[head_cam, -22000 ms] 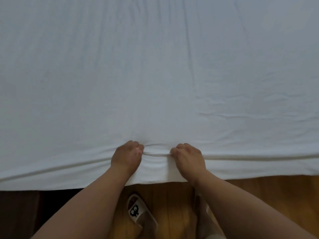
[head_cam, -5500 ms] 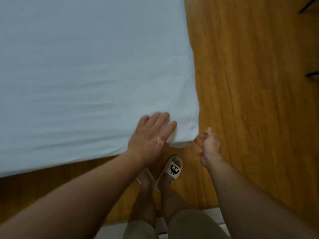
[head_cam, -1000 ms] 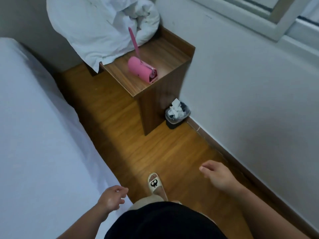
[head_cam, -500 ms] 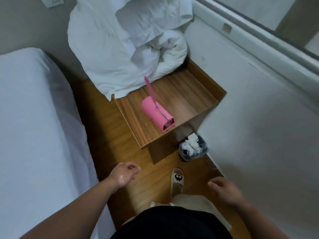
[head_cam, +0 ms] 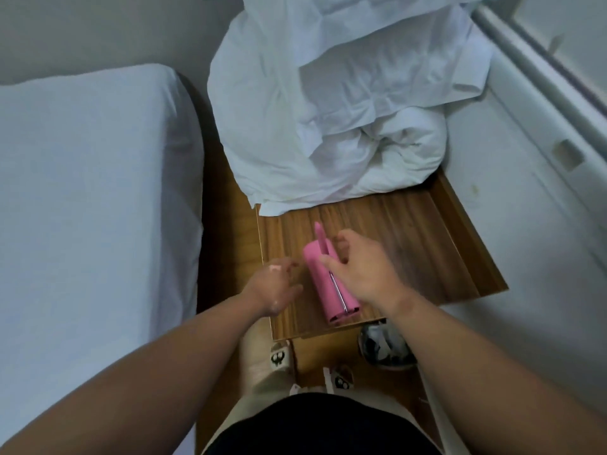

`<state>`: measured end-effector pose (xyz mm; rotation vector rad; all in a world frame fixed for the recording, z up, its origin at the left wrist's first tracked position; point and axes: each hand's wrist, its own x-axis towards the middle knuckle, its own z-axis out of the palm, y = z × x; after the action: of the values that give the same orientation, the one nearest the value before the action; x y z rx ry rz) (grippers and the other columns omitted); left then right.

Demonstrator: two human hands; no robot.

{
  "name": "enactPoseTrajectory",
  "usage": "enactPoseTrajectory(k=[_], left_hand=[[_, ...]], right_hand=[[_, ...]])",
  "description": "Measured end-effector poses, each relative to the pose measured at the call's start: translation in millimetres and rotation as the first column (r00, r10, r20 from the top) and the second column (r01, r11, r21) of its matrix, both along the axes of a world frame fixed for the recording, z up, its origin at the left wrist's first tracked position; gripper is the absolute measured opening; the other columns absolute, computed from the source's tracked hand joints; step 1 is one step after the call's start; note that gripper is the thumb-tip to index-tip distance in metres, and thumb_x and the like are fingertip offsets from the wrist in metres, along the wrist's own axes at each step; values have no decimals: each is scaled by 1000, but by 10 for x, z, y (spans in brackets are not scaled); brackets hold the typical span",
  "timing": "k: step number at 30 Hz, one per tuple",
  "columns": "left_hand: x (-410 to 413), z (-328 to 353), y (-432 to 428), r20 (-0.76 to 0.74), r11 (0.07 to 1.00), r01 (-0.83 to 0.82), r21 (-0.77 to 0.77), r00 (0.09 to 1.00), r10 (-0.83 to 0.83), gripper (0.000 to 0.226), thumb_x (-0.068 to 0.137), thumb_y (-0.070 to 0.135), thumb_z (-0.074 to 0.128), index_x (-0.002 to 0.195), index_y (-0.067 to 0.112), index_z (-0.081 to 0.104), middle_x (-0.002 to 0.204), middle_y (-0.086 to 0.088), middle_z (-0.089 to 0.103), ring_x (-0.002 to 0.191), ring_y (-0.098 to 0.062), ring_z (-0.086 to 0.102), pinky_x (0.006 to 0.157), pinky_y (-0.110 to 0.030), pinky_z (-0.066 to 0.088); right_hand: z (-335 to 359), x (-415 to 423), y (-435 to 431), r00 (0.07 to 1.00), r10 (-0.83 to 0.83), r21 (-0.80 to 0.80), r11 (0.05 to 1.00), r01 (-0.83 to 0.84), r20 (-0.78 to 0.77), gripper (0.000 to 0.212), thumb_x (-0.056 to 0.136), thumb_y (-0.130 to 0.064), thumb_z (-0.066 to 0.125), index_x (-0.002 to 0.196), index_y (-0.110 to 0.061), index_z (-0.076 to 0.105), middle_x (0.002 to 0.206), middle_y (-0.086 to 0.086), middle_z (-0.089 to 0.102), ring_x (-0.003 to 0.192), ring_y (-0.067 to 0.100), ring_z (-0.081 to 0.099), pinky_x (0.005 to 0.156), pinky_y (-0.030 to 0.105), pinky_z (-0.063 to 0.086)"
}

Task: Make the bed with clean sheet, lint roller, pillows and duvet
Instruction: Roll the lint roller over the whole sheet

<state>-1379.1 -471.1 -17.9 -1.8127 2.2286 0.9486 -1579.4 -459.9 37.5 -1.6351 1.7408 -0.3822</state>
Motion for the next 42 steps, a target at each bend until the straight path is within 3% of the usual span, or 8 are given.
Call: enactPoseTrajectory(k=[5,10,13,18,25,34,38,42], left_hand=[[-170,-59,-651,44,916,371,-151,928,-369,70,83,34,73,144,35,39,144,5,39,134,-23,39,109,-39,41],[-284,-232,-1046,222,731,682,-35,718,-659,99,75,44,80,154,39,21,164,9,9,147,-24,13,113,-47,36],[-427,-323,-1046,204,664,748,-19,653,-730,102,70,52,82,154,37,26,160,10,21,144,-22,18,112,-48,35],[-370,-523,-920,90,705,705,-75,709,-700,75,77,47,78,142,35,44,141,8,50,126,-16,41,105,-40,40],[-295,-627,-812,44,763,635,-125,771,-635,73,76,49,77,141,37,45,138,11,52,120,-14,43,102,-35,41],[-260,-625,-705,65,822,556,-128,831,-552,74,78,50,76,143,38,42,139,11,51,127,-14,40,108,-37,38],[-258,-574,-626,107,853,510,-112,860,-499,75,80,52,73,146,37,39,141,10,48,127,-15,39,108,-36,37],[-273,-541,-516,143,898,427,-107,901,-411,76,79,57,71,145,38,38,140,10,49,128,-16,40,108,-38,38]], right_hand=[[-63,255,-189,982,58,-59,996,-70,-182,28,97,-60,48,92,-34,56,86,-13,55,78,6,56,67,24,46],[-101,56,-220,996,34,42,999,-30,-81,17,98,-47,53,88,-34,57,91,-14,58,83,3,56,74,26,48],[-51,-107,-207,992,121,117,986,-116,-44,13,97,-46,56,98,-36,64,99,-15,62,90,2,58,82,28,51],[-95,-149,-127,987,131,99,988,-121,-94,12,95,-46,59,100,-37,65,96,-18,62,87,-1,57,81,24,51],[-206,-137,31,989,127,60,991,-122,-74,21,101,-47,47,106,-33,62,99,-15,62,90,1,57,81,22,48],[-57,-796,464,987,62,143,989,-41,-145,12,99,-37,56,104,-32,65,96,-16,61,88,1,59,81,21,50],[27,-1255,836,985,-35,91,995,51,-169,7,97,-36,59,98,-39,66,100,-21,65,92,-4,59,83,21,49],[230,-1589,1154,969,-221,-8,975,221,-113,8,97,-29,63,100,-32,69,102,-19,68,97,-6,60,79,7,43]])
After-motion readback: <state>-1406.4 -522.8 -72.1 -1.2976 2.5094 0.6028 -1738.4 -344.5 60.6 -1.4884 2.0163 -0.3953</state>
